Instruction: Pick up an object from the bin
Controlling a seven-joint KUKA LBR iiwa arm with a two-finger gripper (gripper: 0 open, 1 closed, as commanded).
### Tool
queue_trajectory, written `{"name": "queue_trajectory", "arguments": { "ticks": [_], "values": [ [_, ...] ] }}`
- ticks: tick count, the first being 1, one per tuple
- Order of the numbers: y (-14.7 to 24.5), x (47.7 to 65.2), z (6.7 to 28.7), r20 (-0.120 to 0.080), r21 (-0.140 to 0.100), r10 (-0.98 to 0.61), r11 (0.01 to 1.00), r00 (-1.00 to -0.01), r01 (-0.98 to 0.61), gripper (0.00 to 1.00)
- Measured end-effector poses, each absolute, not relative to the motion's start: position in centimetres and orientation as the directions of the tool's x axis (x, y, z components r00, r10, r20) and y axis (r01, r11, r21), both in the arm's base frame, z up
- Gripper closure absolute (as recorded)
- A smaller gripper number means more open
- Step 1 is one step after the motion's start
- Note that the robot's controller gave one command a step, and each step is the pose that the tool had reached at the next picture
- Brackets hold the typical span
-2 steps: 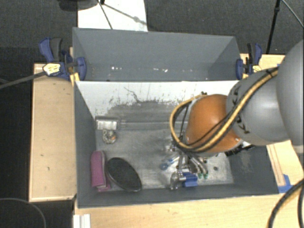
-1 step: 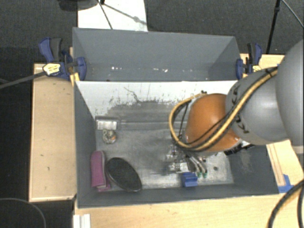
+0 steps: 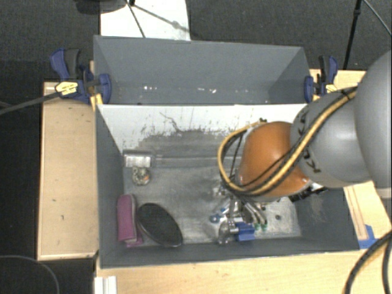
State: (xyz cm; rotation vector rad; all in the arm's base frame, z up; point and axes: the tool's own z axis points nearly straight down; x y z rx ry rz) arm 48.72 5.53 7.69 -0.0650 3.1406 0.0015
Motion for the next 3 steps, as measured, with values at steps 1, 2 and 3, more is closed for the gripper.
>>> {"name": "queue_trajectory", "arguments": {
  "ticks": [1, 2, 3],
  "values": [
    [5.54, 48.9, 7.86, -0.005, 0.001, -0.038, 0.999, -0.999, -0.038, 1.0],
    [5.53, 48.72, 7.69, 0.0, 0.001, -0.035, 0.999, -0.999, -0.035, 0.0],
    [5.53, 48.89, 7.86, -0.005, 0.001, -0.033, 0.999, -0.999, -0.033, 1.0]
  ]
}}
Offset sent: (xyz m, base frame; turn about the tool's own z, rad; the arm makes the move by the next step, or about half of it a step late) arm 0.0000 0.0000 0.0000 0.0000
